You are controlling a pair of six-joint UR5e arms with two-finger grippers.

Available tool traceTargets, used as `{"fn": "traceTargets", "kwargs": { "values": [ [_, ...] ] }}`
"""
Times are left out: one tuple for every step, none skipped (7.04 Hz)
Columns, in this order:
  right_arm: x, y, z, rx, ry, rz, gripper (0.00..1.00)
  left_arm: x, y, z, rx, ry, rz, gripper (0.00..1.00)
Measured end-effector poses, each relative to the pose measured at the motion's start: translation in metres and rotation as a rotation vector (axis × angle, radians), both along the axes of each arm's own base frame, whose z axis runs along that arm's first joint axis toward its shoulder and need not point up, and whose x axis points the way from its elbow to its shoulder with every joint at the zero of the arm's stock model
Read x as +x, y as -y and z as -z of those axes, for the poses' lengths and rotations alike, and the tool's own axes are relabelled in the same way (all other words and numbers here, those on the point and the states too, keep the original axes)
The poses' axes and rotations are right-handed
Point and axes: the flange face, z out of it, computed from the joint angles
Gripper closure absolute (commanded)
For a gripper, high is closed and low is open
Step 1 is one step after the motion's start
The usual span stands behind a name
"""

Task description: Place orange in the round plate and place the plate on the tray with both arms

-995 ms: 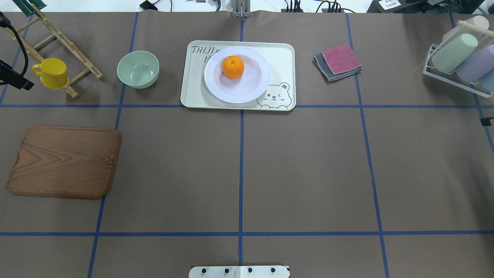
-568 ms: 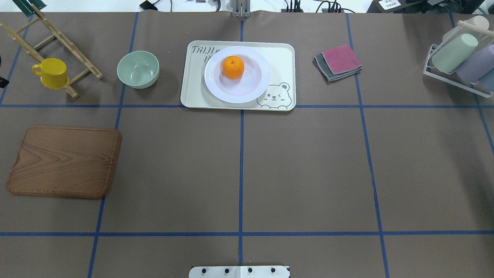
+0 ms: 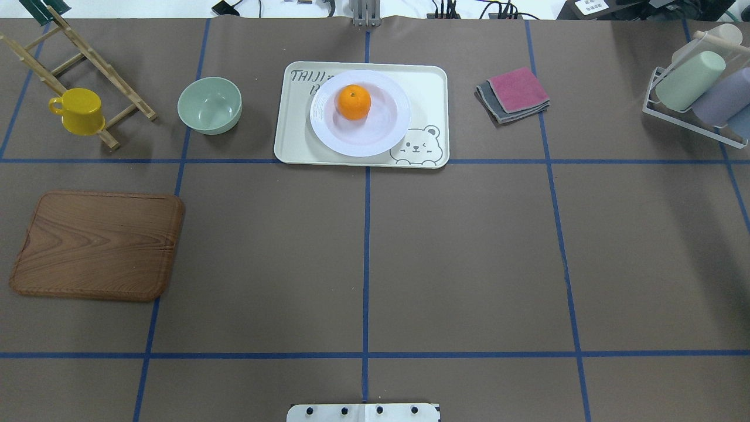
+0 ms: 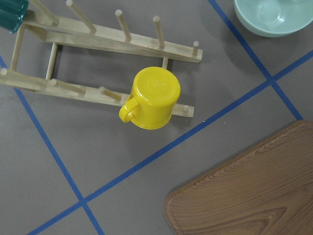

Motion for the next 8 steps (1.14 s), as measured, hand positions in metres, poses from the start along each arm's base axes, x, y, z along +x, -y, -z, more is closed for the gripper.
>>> {"fn": "traceTargets", "kwargs": {
  "values": [
    [0.003,0.008,0.011,-0.04,0.006,-0.003,0.0,-0.015,0.0,-0.02,-0.042,0.007,-0.012,0.0],
    [0.009,0.01,0.018,-0.056,0.008,-0.01,0.0,-0.024,0.002,-0.043,-0.083,-0.003,-0.027,0.0],
    [0.016,0.003,0.02,-0.064,0.009,-0.021,0.0,-0.028,0.002,-0.061,-0.113,-0.039,-0.043,0.0],
    [0.02,-0.007,0.018,-0.074,0.008,-0.027,0.0,-0.031,0.004,-0.066,-0.121,-0.068,-0.046,0.0],
    [0.019,-0.016,0.015,-0.081,0.003,-0.025,0.0,-0.034,0.005,-0.065,-0.115,-0.082,-0.044,0.0],
    [0.016,-0.021,0.012,-0.083,-0.013,-0.016,0.0,-0.036,0.005,-0.065,-0.107,-0.087,-0.042,0.0],
    [0.012,-0.022,0.012,-0.079,-0.032,-0.005,0.0,-0.036,0.005,-0.066,-0.096,-0.089,-0.04,0.0],
    [0.011,-0.022,0.014,-0.074,-0.041,-0.001,0.0,-0.036,0.006,-0.067,-0.09,-0.09,-0.039,0.0]
  ]
}}
